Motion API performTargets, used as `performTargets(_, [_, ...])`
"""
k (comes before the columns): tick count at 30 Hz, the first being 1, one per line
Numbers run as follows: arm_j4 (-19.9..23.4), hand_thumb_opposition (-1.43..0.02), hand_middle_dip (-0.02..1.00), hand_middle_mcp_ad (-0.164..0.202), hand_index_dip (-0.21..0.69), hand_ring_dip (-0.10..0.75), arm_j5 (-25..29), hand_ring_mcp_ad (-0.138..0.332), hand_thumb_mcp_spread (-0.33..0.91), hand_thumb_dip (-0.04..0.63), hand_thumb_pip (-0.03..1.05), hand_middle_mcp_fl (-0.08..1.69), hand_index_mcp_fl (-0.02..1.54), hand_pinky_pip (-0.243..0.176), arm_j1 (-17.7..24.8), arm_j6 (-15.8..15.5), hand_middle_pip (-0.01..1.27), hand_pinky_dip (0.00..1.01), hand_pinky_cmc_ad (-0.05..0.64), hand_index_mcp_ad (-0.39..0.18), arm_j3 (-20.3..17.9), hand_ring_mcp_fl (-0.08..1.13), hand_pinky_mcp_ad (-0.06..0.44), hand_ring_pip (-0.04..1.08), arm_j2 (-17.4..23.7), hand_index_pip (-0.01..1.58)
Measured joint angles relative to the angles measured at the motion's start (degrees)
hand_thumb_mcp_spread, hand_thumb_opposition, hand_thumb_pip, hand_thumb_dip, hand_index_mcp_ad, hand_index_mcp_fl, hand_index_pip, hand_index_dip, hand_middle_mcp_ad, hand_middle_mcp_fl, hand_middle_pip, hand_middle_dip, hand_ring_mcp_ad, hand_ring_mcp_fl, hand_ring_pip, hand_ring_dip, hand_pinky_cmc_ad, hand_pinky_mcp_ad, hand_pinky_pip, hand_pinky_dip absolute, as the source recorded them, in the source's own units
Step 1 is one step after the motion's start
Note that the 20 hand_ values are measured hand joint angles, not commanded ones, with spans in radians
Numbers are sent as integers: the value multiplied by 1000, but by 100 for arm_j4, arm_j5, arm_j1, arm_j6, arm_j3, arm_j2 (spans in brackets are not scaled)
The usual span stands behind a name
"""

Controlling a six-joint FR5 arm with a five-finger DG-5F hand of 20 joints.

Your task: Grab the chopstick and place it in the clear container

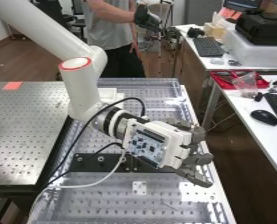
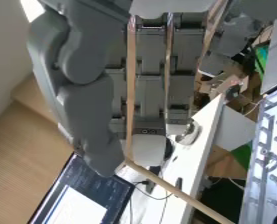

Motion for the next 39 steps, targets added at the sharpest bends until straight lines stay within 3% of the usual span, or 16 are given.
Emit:
performTargets(6, [-176, -1035, 637, 56, 35, 426, -145, 54, 613, 265, 440, 1033, 963, 16, -28, -5, 583, 180, 379, -112, 34, 733, 199, 80, 0, 892])
performTargets(15, [-235, -960, 614, 58, 40, 426, -199, 56, 531, 267, 593, 897, 864, 16, -67, -115, 583, 180, 367, -120, 14, 595, 199, 77, 34, 899])
performTargets(16, [-224, -911, 607, 61, 42, 426, -199, 56, 515, 290, 693, 878, 845, 16, -69, -104, 581, 180, 360, -120, 4, 590, 199, 75, 40, 901])
performTargets(17, [-203, -897, 602, 58, 38, 426, -199, 58, 513, 290, 716, 880, 836, 14, -69, -92, 579, 180, 367, -120, -9, 576, 199, 75, 46, 897])
performTargets(20, [-147, -899, 599, 58, 37, 426, -208, 58, 518, 290, 675, 859, 810, 14, -65, -56, 579, 176, 328, -120, -33, 557, 197, 75, 57, 899])
performTargets(35, [-113, -874, 585, 61, 10, 426, -324, 52, 501, 290, 700, 759, 689, 3, -72, -68, 560, 188, 295, -120, -127, 489, 195, 75, 171, 840])
performTargets(39, [-77, -855, 581, 61, 10, 426, -327, 54, 483, 304, 716, 747, 670, -21, -79, -48, 555, 206, 295, -120, -178, 461, 195, 59, 207, 822])
